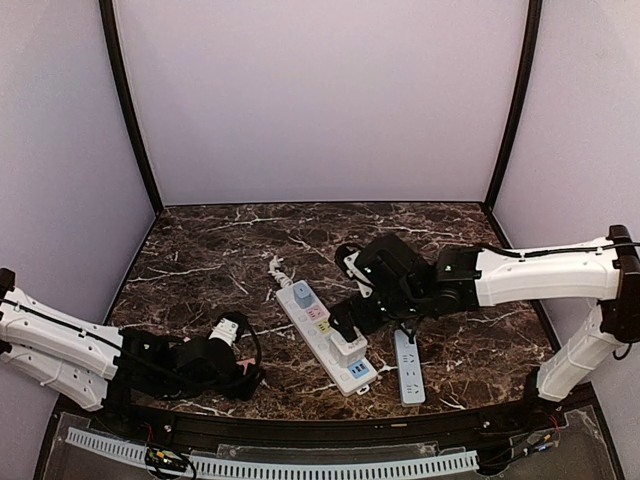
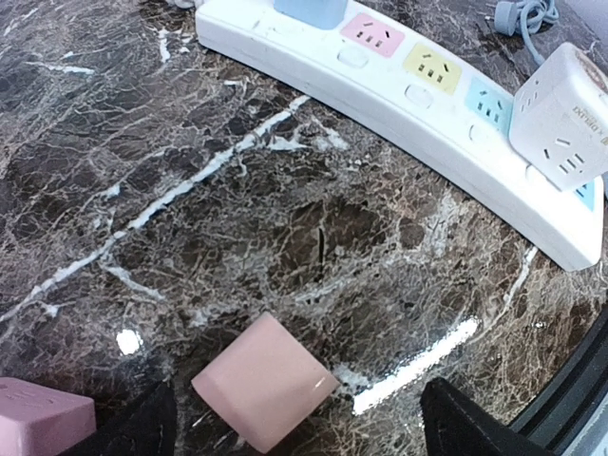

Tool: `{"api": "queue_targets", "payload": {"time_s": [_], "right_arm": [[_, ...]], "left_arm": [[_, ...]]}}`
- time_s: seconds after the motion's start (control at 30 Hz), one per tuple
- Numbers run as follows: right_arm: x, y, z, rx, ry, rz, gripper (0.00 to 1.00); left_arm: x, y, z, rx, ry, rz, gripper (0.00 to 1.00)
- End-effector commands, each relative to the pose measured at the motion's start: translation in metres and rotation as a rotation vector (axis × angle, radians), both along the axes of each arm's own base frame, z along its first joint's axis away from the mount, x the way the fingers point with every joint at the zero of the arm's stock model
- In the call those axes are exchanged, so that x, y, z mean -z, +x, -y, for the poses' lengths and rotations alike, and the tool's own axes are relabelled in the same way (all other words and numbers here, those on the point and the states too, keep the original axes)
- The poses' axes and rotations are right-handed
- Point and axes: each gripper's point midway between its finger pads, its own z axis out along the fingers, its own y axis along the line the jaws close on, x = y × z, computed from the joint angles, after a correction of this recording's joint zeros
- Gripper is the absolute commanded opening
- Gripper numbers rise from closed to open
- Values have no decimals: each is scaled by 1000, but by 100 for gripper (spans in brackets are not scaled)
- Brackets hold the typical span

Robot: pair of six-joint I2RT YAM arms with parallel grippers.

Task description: Insert the plug

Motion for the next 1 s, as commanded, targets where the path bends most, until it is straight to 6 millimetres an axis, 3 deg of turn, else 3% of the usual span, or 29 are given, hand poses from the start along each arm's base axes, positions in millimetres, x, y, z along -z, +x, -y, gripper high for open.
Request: {"api": "queue_targets", "payload": {"time_s": [0.0,0.2,0.37,0.6,0.97], "right_arm": [[-14,-5,0,-7,38,31,99],[-19,-12,-3,-21,53,37,99],[-19,-16,-3,-24,47,43,99],[-20,-20,4,-14,56,49,99],[-22,-23,18,7,69,59,99]], "left_arm": [[8,-2,-32,-8,85,21,85],[9,2,-28,-4,60,55,83],[16,1,-14,33,79,44,79],[29,-15,4,81,58,-70,75],[11,-42,48,194,29,-98,74]]}}
